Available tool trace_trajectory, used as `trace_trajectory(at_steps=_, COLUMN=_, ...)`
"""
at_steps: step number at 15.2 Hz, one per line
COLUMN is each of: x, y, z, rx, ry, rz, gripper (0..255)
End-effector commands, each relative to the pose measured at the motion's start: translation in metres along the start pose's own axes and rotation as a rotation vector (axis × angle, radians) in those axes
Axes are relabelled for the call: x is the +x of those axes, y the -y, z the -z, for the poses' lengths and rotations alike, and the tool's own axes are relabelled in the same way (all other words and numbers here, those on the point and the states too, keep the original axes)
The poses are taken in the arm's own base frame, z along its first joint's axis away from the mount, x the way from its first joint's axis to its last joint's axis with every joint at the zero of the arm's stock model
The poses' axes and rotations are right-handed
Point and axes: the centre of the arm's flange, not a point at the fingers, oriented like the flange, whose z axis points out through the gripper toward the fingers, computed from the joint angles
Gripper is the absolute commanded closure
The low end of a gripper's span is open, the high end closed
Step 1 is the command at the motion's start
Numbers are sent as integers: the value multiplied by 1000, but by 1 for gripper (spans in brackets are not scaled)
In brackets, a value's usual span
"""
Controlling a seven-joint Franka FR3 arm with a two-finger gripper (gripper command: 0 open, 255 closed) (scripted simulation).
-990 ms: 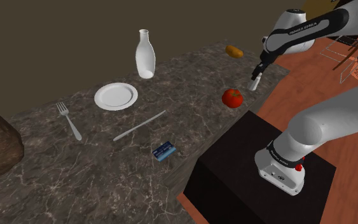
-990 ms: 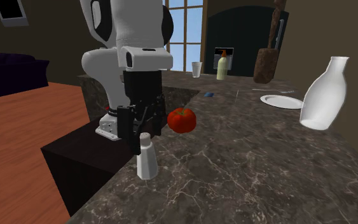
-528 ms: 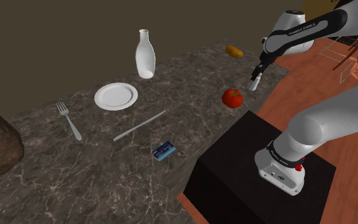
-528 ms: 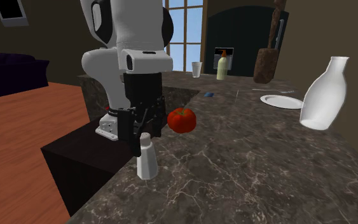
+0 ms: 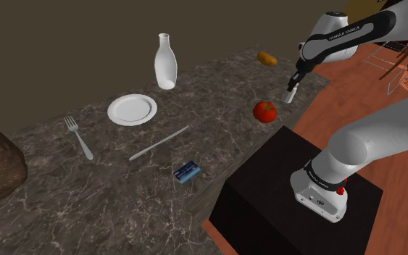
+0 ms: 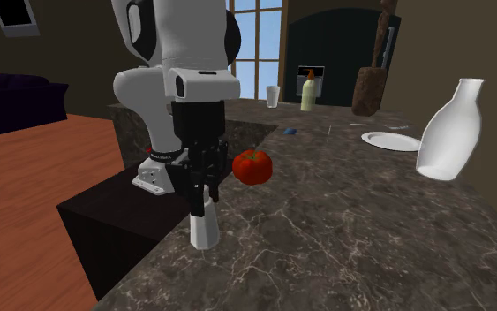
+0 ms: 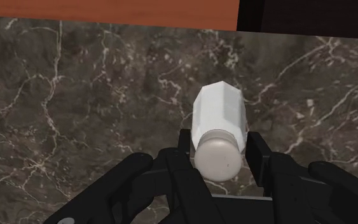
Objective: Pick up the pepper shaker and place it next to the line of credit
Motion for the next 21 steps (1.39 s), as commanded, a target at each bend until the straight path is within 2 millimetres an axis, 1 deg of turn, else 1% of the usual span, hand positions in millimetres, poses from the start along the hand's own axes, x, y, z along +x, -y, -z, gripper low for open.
trace_trajectory(at_steps=1, x=0, y=0, z=0, rx=0, ry=1, rz=0, gripper=255)
trace_trajectory(at_steps=2, x=0, y=0, z=0, rx=0, ry=1, rz=0, gripper=255)
trace_trajectory(at_steps=21, x=4, y=-12, z=99, rx=0, ry=1, rz=0, gripper=255)
